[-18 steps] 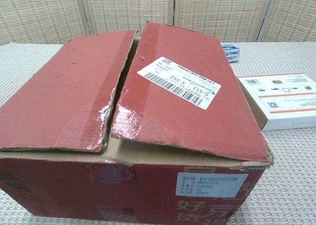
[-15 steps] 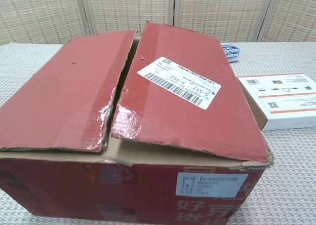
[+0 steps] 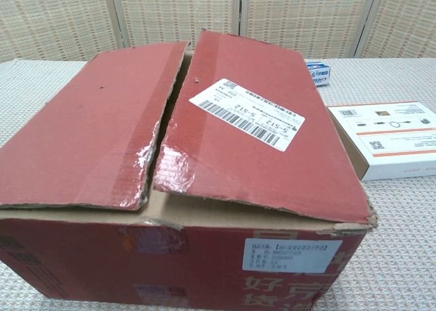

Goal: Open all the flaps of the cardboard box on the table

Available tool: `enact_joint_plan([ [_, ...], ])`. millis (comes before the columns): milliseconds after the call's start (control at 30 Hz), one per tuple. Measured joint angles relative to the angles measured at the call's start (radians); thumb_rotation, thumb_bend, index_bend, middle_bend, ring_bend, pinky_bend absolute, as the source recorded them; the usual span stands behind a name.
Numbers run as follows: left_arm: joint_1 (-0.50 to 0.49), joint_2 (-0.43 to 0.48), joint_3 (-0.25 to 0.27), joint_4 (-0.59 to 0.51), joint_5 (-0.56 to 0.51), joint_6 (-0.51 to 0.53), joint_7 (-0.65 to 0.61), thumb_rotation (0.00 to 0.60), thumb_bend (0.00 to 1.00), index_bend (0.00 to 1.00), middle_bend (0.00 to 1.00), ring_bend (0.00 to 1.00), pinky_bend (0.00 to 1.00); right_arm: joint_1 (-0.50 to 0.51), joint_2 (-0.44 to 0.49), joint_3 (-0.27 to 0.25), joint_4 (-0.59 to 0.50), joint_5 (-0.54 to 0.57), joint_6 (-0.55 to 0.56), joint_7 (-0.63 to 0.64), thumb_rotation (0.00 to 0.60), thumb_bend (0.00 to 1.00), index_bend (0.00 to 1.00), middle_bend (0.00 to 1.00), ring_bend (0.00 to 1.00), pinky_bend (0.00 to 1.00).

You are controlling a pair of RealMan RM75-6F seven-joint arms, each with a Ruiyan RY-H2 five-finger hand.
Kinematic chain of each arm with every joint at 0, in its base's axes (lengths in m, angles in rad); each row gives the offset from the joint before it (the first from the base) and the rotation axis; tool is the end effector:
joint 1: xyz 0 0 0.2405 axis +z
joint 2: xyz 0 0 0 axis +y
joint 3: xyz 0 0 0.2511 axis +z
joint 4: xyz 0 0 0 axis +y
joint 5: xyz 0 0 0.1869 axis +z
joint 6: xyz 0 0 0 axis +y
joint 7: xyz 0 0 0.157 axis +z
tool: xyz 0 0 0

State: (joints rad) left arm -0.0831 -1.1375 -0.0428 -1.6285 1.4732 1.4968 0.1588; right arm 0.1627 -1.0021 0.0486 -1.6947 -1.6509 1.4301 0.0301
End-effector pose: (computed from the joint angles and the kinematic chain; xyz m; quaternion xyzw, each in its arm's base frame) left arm -0.2973 0.1895 0.1731 -0.6086 -0.3562 -0.3479 0.6178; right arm -0.2556 -0.2089 0.1883 0.6655 -0.3424 0.4146 0.5177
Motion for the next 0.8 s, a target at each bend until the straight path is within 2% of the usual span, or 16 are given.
enact_joint_plan([
  [133, 0.001, 0.008, 0.000, -0.016, 0.004, 0.004, 0.006, 0.600, 0.32, 0.22, 0.28, 0.23, 0.00, 0.059, 0.057, 0.002, -0.059, -0.062, -0.046, 0.043, 0.600, 0.24, 0.17, 0.17, 0.23, 0.15],
  [400, 0.010, 0.019, 0.006, -0.042, 0.009, 0.014, 0.018, 0.600, 0.32, 0.23, 0.28, 0.23, 0.00, 0.232, 0.156, 0.021, -0.183, -0.163, -0.211, 0.147, 0.600, 0.24, 0.17, 0.17, 0.22, 0.11],
  [500, 0.014, 0.022, 0.008, -0.048, 0.009, 0.016, 0.019, 0.600, 0.32, 0.24, 0.28, 0.23, 0.00, 0.303, 0.170, 0.040, -0.225, -0.183, -0.269, 0.171, 0.599, 0.20, 0.18, 0.17, 0.22, 0.09],
  [567, 0.016, 0.026, 0.009, -0.051, 0.008, 0.017, 0.020, 0.600, 0.32, 0.25, 0.28, 0.23, 0.00, 0.349, 0.171, 0.054, -0.249, -0.192, -0.305, 0.190, 0.554, 0.17, 0.19, 0.17, 0.21, 0.06],
  [633, 0.018, 0.027, 0.008, -0.053, 0.007, 0.020, 0.020, 0.600, 0.32, 0.25, 0.28, 0.23, 0.00, 0.389, 0.167, 0.066, -0.263, -0.198, -0.334, 0.215, 0.453, 0.15, 0.21, 0.17, 0.19, 0.03],
  [700, 0.019, 0.027, 0.008, -0.053, 0.007, 0.021, 0.016, 0.600, 0.32, 0.26, 0.28, 0.23, 0.00, 0.434, 0.156, 0.081, -0.273, -0.203, -0.362, 0.244, 0.411, 0.15, 0.24, 0.18, 0.18, 0.02],
  [800, 0.021, 0.027, 0.011, -0.052, 0.006, 0.018, 0.012, 0.600, 0.32, 0.27, 0.28, 0.23, 0.00, 0.495, 0.125, 0.101, -0.278, -0.202, -0.402, 0.273, 0.381, 0.14, 0.25, 0.18, 0.18, 0.00],
])
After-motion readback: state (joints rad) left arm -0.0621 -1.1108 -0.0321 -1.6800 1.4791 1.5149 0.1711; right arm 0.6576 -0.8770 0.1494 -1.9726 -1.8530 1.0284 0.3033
